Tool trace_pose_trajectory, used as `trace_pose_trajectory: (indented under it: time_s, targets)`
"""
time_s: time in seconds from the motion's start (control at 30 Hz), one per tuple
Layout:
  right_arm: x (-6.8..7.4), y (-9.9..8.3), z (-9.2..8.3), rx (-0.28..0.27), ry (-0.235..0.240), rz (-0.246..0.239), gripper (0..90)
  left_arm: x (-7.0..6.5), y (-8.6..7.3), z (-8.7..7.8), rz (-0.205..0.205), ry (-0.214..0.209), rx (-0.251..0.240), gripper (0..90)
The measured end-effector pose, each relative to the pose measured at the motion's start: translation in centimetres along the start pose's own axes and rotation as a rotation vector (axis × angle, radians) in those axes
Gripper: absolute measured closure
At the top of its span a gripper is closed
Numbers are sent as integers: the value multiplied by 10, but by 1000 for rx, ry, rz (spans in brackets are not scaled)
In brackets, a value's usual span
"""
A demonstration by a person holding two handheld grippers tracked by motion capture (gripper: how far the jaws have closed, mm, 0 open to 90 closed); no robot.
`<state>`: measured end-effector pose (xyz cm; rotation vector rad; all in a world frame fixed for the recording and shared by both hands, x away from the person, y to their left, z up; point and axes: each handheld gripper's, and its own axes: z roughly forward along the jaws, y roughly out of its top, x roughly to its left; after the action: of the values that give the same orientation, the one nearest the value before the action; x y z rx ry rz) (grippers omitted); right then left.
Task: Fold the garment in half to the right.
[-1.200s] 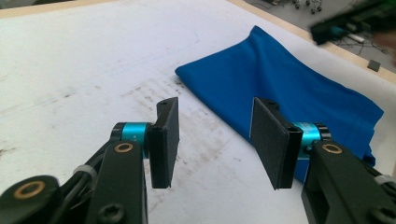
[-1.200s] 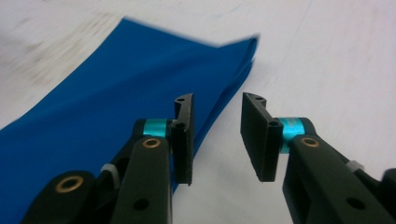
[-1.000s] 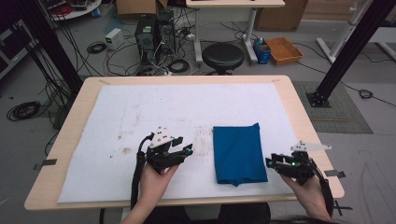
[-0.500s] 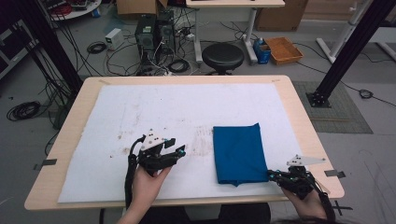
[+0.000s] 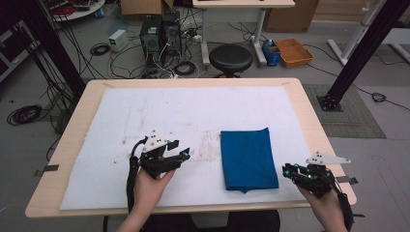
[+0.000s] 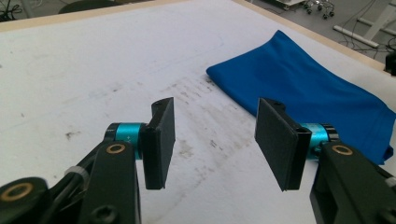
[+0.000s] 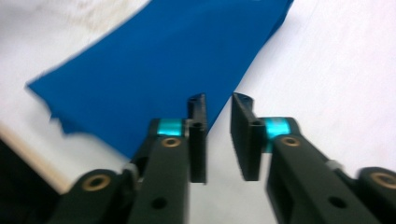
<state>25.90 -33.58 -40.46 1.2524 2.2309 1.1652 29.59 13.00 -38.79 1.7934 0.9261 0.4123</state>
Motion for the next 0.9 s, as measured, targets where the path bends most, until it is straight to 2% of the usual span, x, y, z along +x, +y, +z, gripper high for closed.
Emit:
trace_pose_trajectory:
  time_s: [0.17,0.27,0.47,0.6,0.67,0.77,0.9]
  targets:
    - [-13,28,2,-87,-25,-46,622,11,9,-3,32,5,-8,441]
    - [-20,43,5,-122,-38,-52,531,21,13,-7,50,18,-12,421]
    - [-37,74,21,-174,-52,-34,422,46,18,-10,53,40,-35,403]
    - [-45,89,30,-179,-53,-15,394,59,17,-10,52,64,-41,403]
    - [-46,91,31,-194,-59,-16,383,62,15,-11,60,70,-38,403]
    - [-49,85,31,-203,-67,-17,381,65,9,-13,65,74,-40,403]
    - [-54,75,35,-179,-70,-7,382,70,3,-15,56,92,-39,403]
